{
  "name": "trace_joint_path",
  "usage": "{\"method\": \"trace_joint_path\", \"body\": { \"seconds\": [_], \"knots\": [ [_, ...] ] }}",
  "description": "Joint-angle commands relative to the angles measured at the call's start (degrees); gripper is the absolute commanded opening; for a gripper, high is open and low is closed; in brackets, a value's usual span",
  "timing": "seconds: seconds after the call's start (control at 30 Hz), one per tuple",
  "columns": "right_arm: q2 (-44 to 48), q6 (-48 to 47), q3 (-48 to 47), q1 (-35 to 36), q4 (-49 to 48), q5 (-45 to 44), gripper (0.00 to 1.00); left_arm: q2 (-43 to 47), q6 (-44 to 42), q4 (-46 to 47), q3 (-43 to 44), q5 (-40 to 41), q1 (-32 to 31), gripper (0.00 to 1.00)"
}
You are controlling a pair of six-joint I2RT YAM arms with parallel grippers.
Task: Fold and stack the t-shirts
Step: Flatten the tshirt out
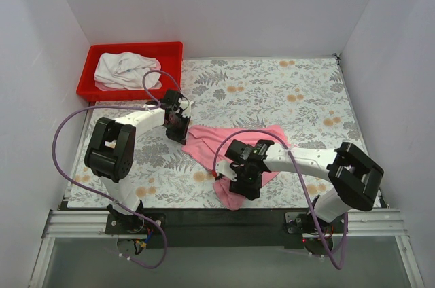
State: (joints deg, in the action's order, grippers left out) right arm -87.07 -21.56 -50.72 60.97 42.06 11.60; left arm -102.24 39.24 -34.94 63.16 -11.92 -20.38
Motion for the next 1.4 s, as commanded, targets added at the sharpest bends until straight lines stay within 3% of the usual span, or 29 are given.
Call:
{"method": "trace_joint_path", "body": {
  "seconds": [0.0,0.2,0.3,0.4,0.53,0.83,1.07,1.2,1.3,1.33,1.37],
  "knots": [
    [-0.9,1.9,0.2,0.1,-2.6,-2.7,0.58,1.1,0.0,0.3,0.1,1.2,0.0,0.04],
    [-3.8,3.2,-0.3,0.1,-4.5,-2.5,0.55,0.4,0.3,0.8,0.4,1.5,0.1,0.04],
    [-5.0,3.8,0.8,0.1,-5.7,-4.4,0.47,0.1,0.4,0.7,0.6,1.6,0.2,0.04],
    [-4.0,4.2,1.5,-0.1,-6.1,-7.4,0.35,-0.1,0.3,0.8,0.4,1.9,0.7,0.03],
    [-1.7,4.2,1.6,-1.6,-5.7,-10.2,0.02,-0.1,0.3,1.0,-0.1,1.7,1.4,0.02],
    [7.2,0.6,1.7,-5.3,-4.4,-10.6,0.01,0.6,-0.2,0.4,0.3,1.1,1.7,0.02],
    [6.4,-8.6,2.8,-15.9,-4.2,-11.0,0.01,0.1,-0.2,-0.3,1.6,0.9,1.7,0.01],
    [4.8,-10.5,1.6,-17.8,-4.0,-8.4,0.01,-0.1,-0.4,-0.6,1.5,0.8,1.7,0.02],
    [2.0,-10.8,-1.0,-20.0,-0.9,-4.3,0.13,-0.1,-0.4,-0.7,1.5,0.8,1.7,0.07],
    [1.4,-10.8,-1.8,-20.7,0.0,-2.8,0.25,0.0,-0.5,-0.8,1.5,0.7,1.7,0.07],
    [1.4,-10.8,-2.4,-22.0,0.6,-0.4,0.32,0.3,-0.5,-0.9,1.4,0.7,1.7,0.08]
  ]
}}
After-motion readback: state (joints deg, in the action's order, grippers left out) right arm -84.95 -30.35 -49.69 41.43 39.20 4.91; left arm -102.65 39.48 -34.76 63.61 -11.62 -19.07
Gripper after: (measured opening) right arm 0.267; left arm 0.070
